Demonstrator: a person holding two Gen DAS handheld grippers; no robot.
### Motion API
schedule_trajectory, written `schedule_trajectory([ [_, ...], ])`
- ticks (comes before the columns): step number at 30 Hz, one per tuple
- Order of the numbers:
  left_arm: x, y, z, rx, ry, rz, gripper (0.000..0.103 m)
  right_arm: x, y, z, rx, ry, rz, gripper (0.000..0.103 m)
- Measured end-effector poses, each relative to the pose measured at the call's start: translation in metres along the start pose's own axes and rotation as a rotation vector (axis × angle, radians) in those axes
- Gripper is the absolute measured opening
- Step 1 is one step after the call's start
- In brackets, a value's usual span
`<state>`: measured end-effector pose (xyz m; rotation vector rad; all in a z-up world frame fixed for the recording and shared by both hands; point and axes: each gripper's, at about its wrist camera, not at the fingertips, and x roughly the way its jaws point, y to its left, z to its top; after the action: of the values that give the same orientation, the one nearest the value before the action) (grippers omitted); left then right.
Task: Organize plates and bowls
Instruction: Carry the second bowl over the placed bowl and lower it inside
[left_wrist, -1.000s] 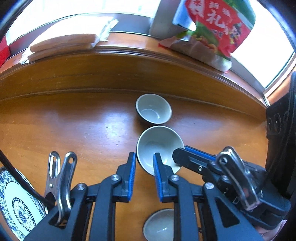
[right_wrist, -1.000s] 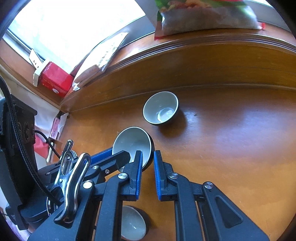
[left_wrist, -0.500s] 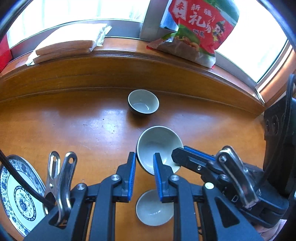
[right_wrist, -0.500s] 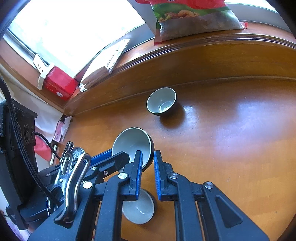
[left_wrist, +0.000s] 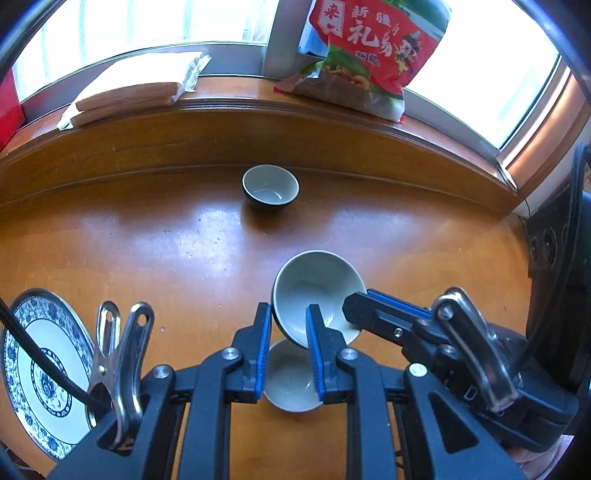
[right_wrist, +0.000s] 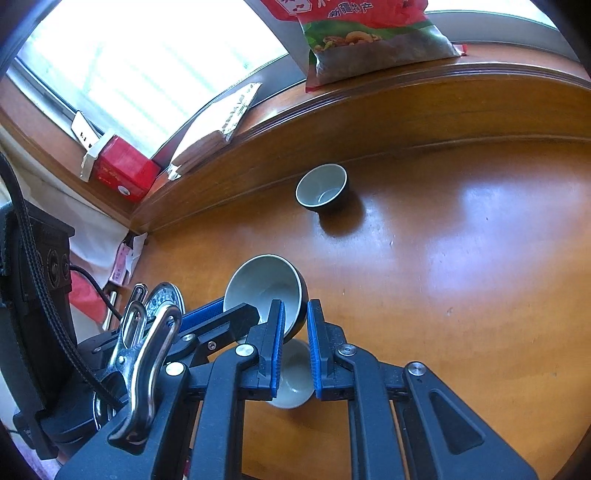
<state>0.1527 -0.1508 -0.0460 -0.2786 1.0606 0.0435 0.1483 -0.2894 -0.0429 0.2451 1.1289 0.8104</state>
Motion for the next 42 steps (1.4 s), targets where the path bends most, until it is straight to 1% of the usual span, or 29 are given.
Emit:
schedule_trajectory([
  [10, -0.003, 0.001, -0.018, 0.008, 0.019, 0.0, 0.019, -0.001, 0.003, -0.015, 0.007, 0.014, -0.008, 0.015],
  [20, 0.0, 0.001, -0.034, 0.012, 0.063, -0.001, 0.018, 0.001, 0.002, -0.025, 0.013, 0.036, -0.024, 0.015],
  [35, 0.011, 0.005, -0.045, -0.014, 0.113, 0.001, 0.017, 0.012, 0.001, -0.034, 0.019, 0.082, -0.04, 0.015],
  [42, 0.019, 0.007, -0.046, -0.025, 0.124, 0.003, 0.017, 0.018, 0.0, -0.036, 0.022, 0.101, -0.041, 0.015],
])
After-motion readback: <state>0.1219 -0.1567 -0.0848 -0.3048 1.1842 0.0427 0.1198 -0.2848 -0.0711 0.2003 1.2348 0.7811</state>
